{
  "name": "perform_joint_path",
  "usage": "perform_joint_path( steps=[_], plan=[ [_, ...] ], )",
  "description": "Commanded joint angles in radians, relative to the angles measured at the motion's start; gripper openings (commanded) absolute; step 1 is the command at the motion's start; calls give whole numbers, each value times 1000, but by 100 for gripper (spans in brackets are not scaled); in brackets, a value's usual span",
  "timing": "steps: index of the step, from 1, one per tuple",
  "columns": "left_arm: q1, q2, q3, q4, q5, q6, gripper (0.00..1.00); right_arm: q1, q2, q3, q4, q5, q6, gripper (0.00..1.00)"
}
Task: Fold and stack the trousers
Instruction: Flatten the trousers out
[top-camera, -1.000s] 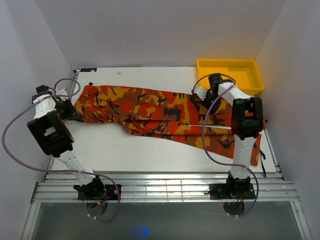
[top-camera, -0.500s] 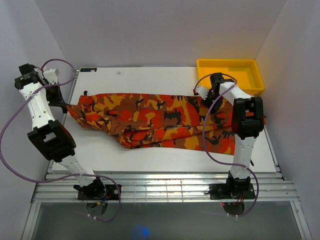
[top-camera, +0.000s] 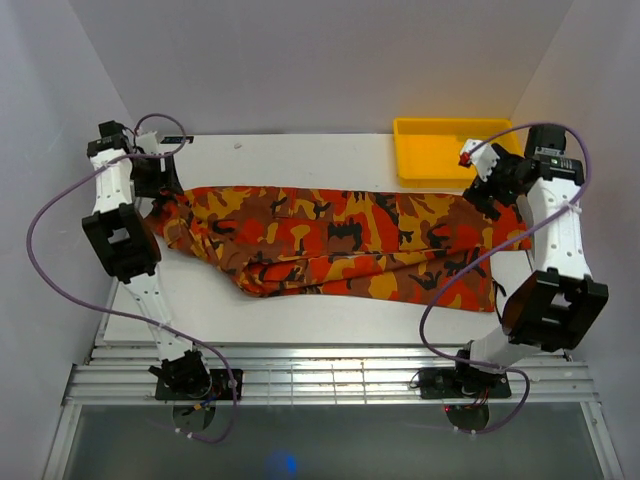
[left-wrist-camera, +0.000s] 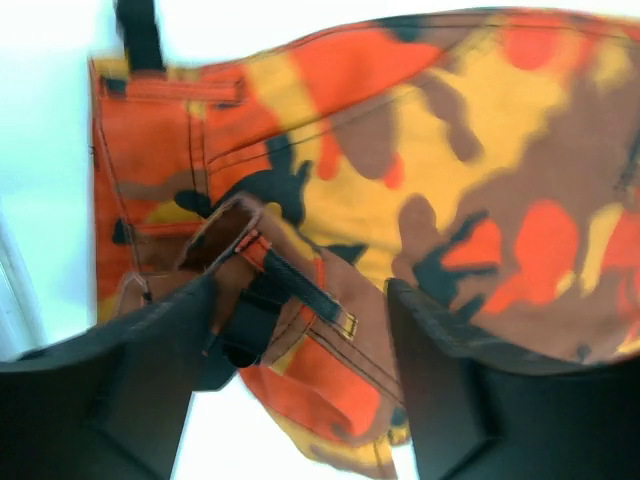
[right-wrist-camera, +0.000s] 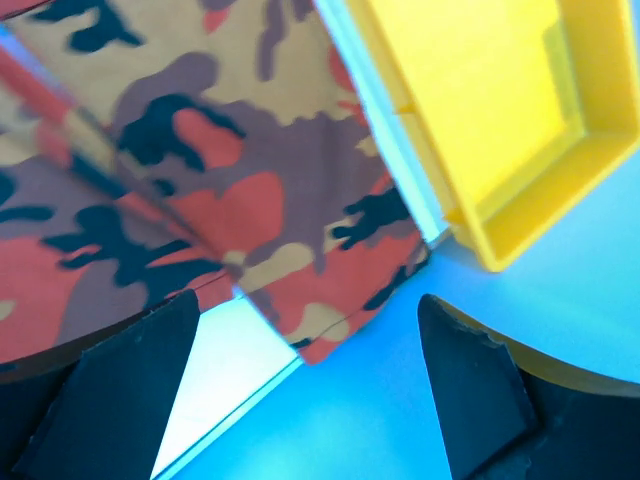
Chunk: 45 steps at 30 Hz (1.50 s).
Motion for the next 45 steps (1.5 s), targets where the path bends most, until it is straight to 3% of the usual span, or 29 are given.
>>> perform_joint_path(
  steps=[1, 3, 4, 8, 10, 11, 12, 15, 19, 26, 31, 37, 40, 42, 45],
  plan=[
    [-25, -331, -32, 60, 186, 210, 84, -28, -53, -143, -287, -37, -270, 96],
    [-86, -419, -114, 22, 211, 340, 85, -54, -90, -217, -311, -2, -298, 98],
    [-179, -463, -173, 29, 173, 424, 85, -57, -124, -293, -281, 10, -309, 99],
    [-408, -623, -498, 106, 101, 440, 81, -49, -140, -381, -134, 4, -219, 90],
    [-504, -596, -533, 170, 59, 387, 69, -11, -92, -366, -87, 18, -104, 83],
    [-523, -564, -525, 187, 55, 312, 56, -2, -21, -313, -79, 18, -66, 71],
    [-534, -477, -468, 202, 59, 266, 53, 5, 24, -273, -87, 7, 5, 66],
    [-537, -273, -270, 178, 73, 120, 49, 8, 167, -118, -102, -14, 111, 63],
    [-537, -91, -154, 160, 46, 31, 51, 41, 274, -79, -56, 44, 146, 61],
    [-534, 81, -192, 149, -13, 5, 49, 89, 448, -18, -23, 145, 200, 60],
    [-523, 196, -95, 141, -31, 0, 49, 97, 580, 101, -36, 165, 226, 60],
    [-490, 421, 260, 167, -102, -32, 51, 101, 777, 365, -26, 182, 317, 60],
    [-482, 441, 279, 248, -154, -25, 55, 107, 836, 479, 2, 184, 357, 61],
    [-470, 409, 239, 331, -145, -21, 63, 115, 844, 548, 0, 191, 366, 63],
    [-433, 247, 115, 418, -48, -37, 71, 109, 749, 538, -18, 153, 369, 71]
  ],
)
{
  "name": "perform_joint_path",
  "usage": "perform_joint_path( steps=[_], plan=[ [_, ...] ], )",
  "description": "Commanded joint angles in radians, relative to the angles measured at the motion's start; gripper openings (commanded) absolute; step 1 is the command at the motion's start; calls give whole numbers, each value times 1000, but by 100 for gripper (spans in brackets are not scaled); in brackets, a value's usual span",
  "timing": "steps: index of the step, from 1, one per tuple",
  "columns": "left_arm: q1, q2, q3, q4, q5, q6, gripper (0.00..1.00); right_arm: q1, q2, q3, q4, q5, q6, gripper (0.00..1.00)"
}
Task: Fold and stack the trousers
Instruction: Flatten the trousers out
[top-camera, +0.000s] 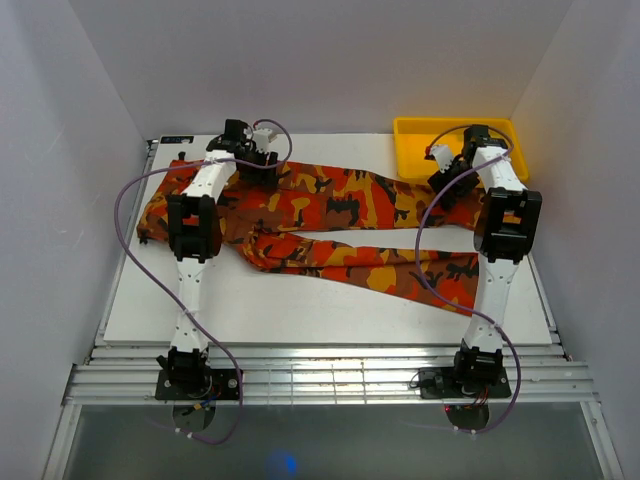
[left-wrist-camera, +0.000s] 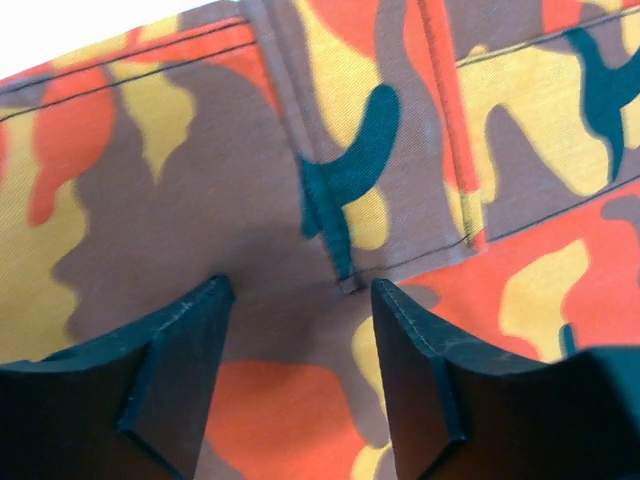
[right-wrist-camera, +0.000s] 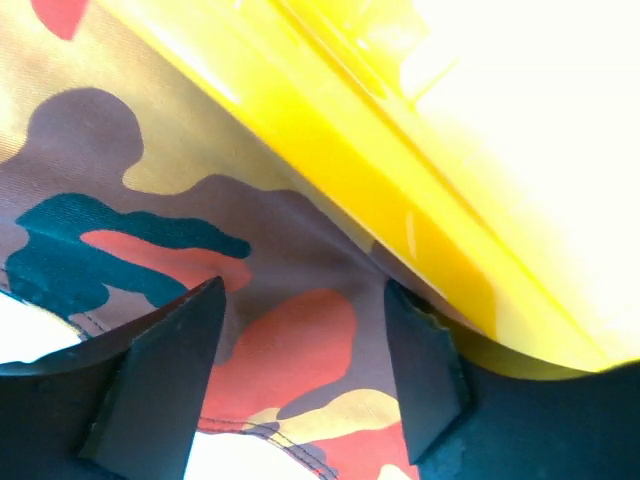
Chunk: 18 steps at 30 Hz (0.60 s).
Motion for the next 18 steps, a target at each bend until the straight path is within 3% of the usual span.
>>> perform_joint_path(
  steps=[1, 3, 4, 6, 7, 9, 14, 18],
  plan=[
    [65, -179, -135, 104, 22, 26, 72, -4, -176, -8, -2, -70, -11, 76],
    [65, -307, -198, 82, 76, 146, 73, -32, -313, -91, -2, -104, -74, 79],
    [67, -451, -294, 74, 130, 197, 74, -44, -449, -186, -12, -146, -155, 82],
    [65, -593, -413, 55, 159, 339, 77, -83, -618, -281, -40, -160, -255, 83],
    [65, -713, -520, 36, 181, 392, 77, -104, -663, -371, -92, -166, -312, 83],
    [64, -809, -615, -45, 215, 484, 77, -121, -770, -468, -130, -157, -427, 83],
    [62, -1074, -923, -93, 176, 653, 77, -142, -881, -746, -299, -112, -570, 79],
    [62, -1206, -1112, -132, 135, 783, 77, -152, -1002, -927, -287, -108, -663, 79]
  ],
)
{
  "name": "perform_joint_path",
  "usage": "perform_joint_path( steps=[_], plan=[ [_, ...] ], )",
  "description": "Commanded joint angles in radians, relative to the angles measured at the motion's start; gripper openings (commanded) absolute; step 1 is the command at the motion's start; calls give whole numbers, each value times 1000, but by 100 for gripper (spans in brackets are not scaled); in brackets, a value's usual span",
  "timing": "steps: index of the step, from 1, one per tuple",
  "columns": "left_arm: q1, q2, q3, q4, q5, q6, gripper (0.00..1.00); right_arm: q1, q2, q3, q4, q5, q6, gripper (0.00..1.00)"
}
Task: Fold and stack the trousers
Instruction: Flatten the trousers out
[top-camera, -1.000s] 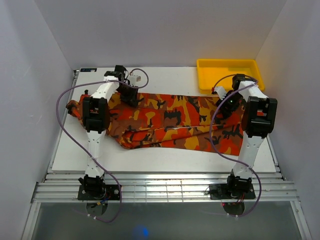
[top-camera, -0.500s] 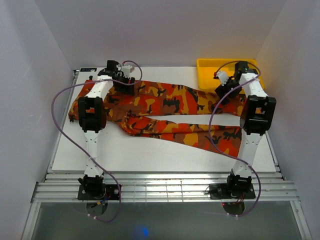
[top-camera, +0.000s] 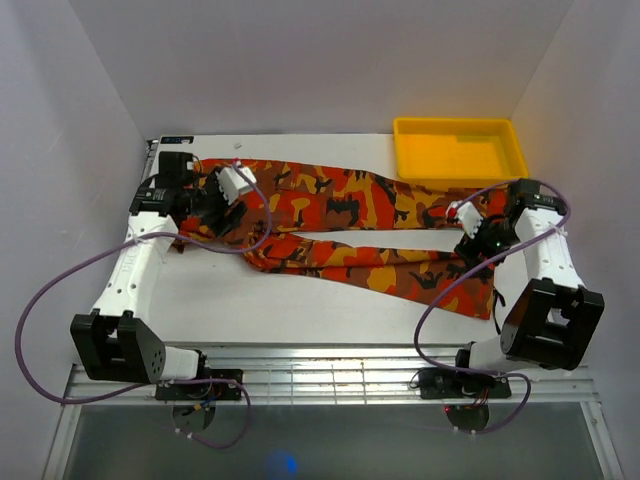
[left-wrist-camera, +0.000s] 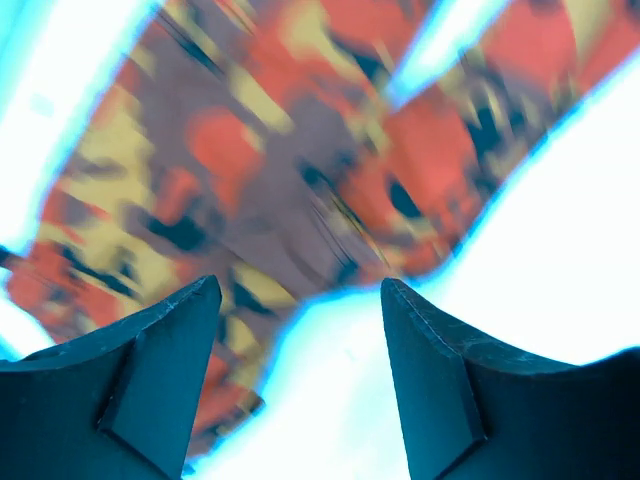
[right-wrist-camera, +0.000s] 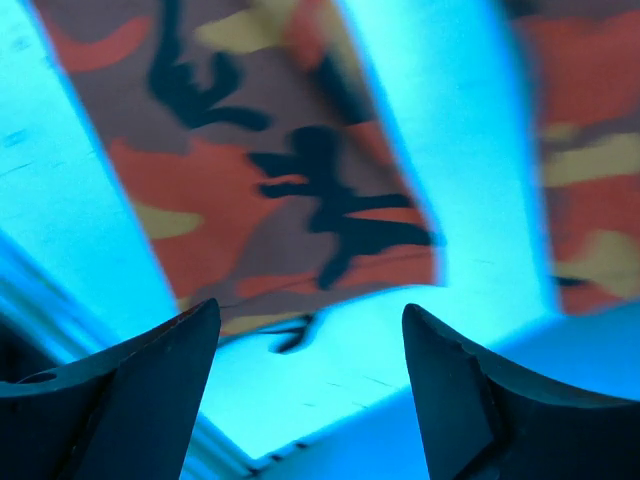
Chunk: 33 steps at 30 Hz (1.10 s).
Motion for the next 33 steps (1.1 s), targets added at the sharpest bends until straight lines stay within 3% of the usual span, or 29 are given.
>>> perform_joint_path(
  steps=[1, 6, 11, 15, 20, 25, 33],
  plan=[
    [6, -29, -180, -103, -28, 204, 76, -6, -63, -142, -99, 26, -282, 80],
    [6, -126, -371, 1, -84, 301, 76, 1, -211, -336, -20, 23, -374, 84],
    [23, -13, -392, 186, -215, 140, 72, 45, -216, -423, -16, 88, -382, 84],
    [49, 44, -386, 245, -200, 25, 70, 88, -183, -473, 31, 124, -356, 83],
    [43, -16, -433, 158, -24, 131, 71, 151, -114, -496, 47, 170, -328, 81],
    [26, -22, -462, 143, 7, 213, 72, 192, -87, -542, 114, 215, -310, 81],
    [-35, -28, -534, 310, 17, 435, 74, 261, -62, -603, 177, 250, -284, 80]
  ],
)
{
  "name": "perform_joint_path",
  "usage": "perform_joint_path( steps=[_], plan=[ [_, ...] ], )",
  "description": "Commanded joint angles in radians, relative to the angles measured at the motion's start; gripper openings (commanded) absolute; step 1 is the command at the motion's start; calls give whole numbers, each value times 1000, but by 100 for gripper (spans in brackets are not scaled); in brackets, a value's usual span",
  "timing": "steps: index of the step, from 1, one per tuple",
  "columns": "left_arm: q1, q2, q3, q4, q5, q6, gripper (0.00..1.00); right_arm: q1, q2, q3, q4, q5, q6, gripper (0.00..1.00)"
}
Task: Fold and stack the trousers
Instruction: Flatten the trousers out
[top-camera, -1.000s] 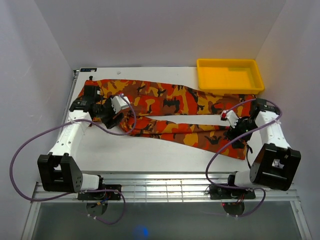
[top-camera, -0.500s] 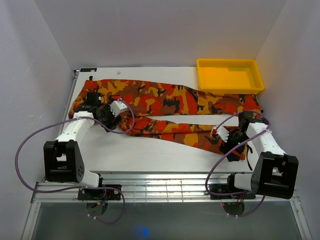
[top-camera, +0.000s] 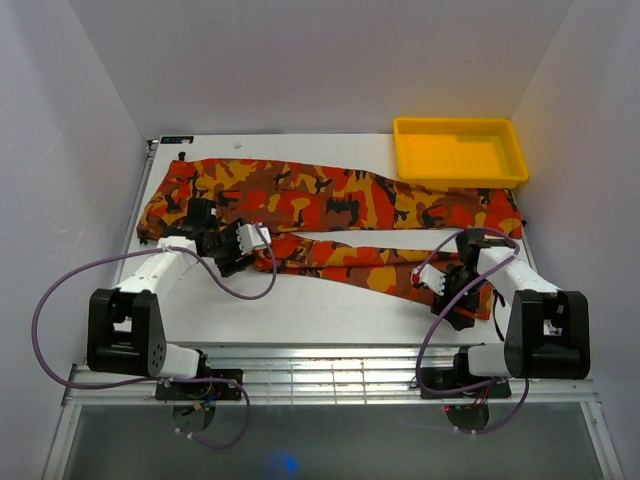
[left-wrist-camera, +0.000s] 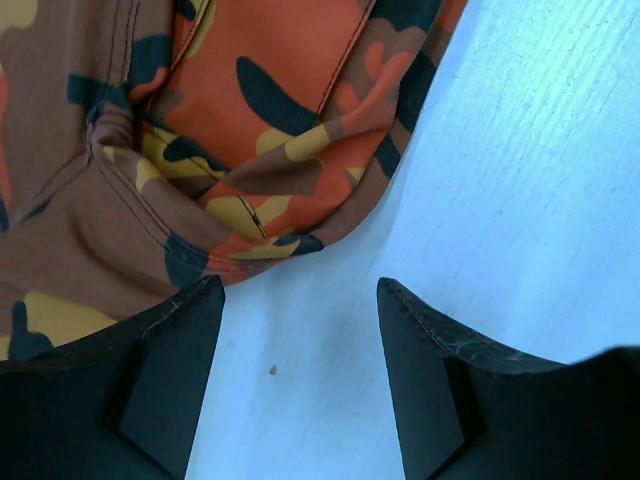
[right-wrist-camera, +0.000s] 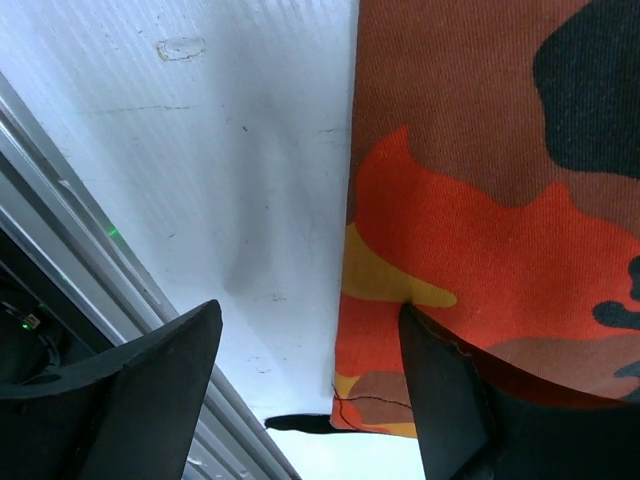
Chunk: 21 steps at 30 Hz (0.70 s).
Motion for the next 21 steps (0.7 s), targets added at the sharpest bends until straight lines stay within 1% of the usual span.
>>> perform_joint_path(
  steps=[1, 3, 4, 6, 7, 9, 13, 14, 15, 17, 18, 21],
  plan=[
    [-11, -25, -6, 88, 85, 162, 74, 43, 4, -53, 71, 94, -224, 77],
    [-37, -14, -6, 109, 83, 209, 74, 55, 8, -70, 101, 108, -212, 71],
    [-49, -7, -11, 111, 76, 226, 74, 63, 12, -82, 113, 109, -207, 60],
    [-89, 16, -25, 112, 37, 262, 73, 66, 22, -93, 150, 117, -195, 45],
    [-98, 22, -35, 115, 30, 294, 72, 66, 25, -100, 165, 120, -189, 30],
    [-121, 29, -66, 122, 13, 325, 70, 64, 30, -90, 177, 120, -164, 9],
    [-135, 23, -100, 97, 0, 374, 68, 63, -10, 5, 75, 71, -152, 8],
    [-138, 18, -117, 89, -3, 407, 66, 61, -43, 57, 43, 59, -152, 8],
    [-138, 9, -126, 88, -15, 421, 64, 61, -59, 82, -11, 46, -158, 8],
    [-140, 6, -146, 97, -30, 447, 61, 60, -108, 120, -57, 20, -167, 8],
    [-138, 7, -155, 106, -38, 446, 59, 60, -122, 142, -82, 14, -172, 8],
    [-138, 21, -140, 114, -39, 420, 54, 60, -156, 151, -83, 8, -187, 8]
  ],
)
